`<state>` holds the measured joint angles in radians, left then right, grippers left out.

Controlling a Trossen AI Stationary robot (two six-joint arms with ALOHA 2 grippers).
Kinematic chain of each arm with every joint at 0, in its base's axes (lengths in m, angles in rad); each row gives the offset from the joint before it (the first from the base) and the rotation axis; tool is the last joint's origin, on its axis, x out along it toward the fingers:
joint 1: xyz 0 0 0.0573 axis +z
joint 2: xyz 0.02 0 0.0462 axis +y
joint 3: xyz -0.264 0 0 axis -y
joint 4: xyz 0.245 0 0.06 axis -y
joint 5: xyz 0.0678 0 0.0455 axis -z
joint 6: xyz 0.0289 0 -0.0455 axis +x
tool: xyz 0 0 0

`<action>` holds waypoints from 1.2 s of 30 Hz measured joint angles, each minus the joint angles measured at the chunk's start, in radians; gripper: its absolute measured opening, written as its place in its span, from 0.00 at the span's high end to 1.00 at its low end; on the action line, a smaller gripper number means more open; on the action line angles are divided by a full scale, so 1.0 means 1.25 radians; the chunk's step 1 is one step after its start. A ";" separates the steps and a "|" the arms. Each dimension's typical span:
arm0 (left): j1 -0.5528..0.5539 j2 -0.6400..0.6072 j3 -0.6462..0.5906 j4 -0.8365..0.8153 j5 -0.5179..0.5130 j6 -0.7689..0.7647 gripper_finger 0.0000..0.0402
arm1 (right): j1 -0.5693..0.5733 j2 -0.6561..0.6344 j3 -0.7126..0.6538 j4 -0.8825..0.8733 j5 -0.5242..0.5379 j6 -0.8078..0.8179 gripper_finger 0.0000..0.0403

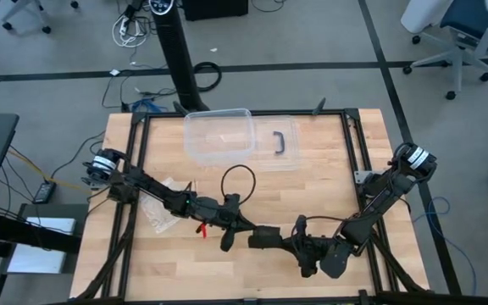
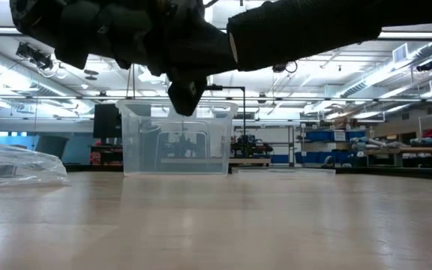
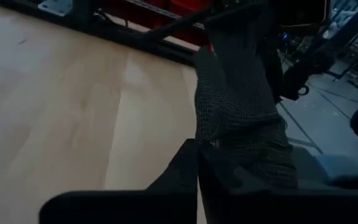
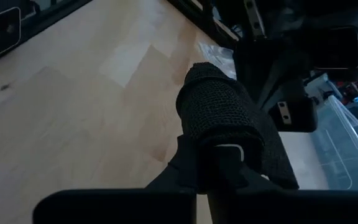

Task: Roll bandage
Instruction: Roll the black bandage

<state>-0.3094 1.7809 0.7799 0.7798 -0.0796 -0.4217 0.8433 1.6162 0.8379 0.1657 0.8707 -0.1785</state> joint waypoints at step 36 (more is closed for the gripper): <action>-0.059 0.000 0.027 0.014 0.147 0.010 0.73 | -0.079 -0.001 0.000 0.257 -0.066 -0.198 0.98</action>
<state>-0.3836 1.7805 0.8131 0.7973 0.1041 -0.4088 0.7442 1.6155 0.8385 0.4873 0.7887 -0.4264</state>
